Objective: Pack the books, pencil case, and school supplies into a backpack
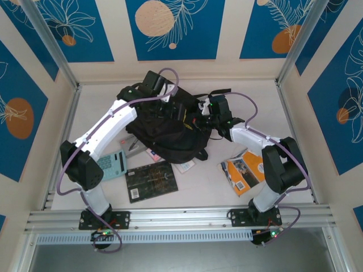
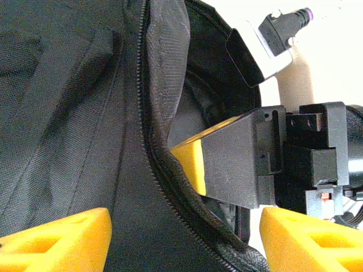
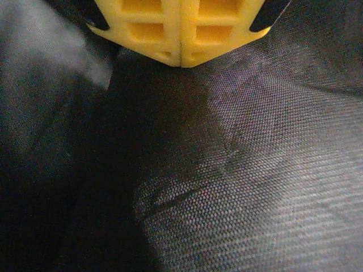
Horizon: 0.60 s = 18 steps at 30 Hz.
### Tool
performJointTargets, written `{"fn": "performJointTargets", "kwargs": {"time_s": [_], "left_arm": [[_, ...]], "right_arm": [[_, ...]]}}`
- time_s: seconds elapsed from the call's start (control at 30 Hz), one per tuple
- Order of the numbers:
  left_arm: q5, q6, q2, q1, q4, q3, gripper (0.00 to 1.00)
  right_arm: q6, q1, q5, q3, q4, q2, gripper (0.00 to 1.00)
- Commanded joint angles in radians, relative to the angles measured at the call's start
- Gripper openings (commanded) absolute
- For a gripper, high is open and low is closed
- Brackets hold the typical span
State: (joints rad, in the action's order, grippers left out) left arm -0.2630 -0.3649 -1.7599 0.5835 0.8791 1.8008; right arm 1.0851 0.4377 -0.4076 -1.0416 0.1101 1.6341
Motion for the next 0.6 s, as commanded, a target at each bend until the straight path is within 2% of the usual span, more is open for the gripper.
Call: {"fn": "performJointTargets", "kwargs": {"time_s": [0.0, 0.27, 0.3, 0.37, 0.43, 0.47, 0.5, 0.57], "left_arm": [[-0.028, 0.002, -0.035, -0.004, 0.018, 0.060, 0.69], [-0.107, -0.050, -0.116, -0.004, -0.028, 0.084, 0.70], [-0.122, -0.051, -0.126, -0.002, -0.032, 0.086, 0.67], [-0.131, -0.051, -0.137, -0.001, -0.032, 0.092, 0.49], [-0.115, -0.041, -0.138, -0.005, -0.027, 0.100, 0.16], [-0.100, -0.036, -0.136, -0.007, -0.021, 0.110, 0.06], [-0.083, -0.030, -0.132, -0.013, -0.014, 0.125, 0.00], [-0.059, -0.025, -0.127, -0.028, -0.005, 0.159, 0.00]], "right_arm": [[0.016, 0.008, -0.027, -0.014, 0.029, 0.007, 0.00], [0.012, 0.007, -0.031, -0.006, 0.026, 0.000, 0.00], [0.009, 0.008, -0.030, -0.006, 0.024, -0.002, 0.00], [-0.004, 0.006, -0.021, -0.005, 0.007, -0.012, 0.00], [-0.029, 0.006, -0.003, -0.006, -0.029, -0.030, 0.00], [-0.041, 0.006, 0.008, -0.005, -0.047, -0.041, 0.00], [-0.057, 0.006, 0.022, -0.003, -0.070, -0.054, 0.00], [-0.088, 0.006, 0.054, -0.002, -0.117, -0.088, 0.11]]}}
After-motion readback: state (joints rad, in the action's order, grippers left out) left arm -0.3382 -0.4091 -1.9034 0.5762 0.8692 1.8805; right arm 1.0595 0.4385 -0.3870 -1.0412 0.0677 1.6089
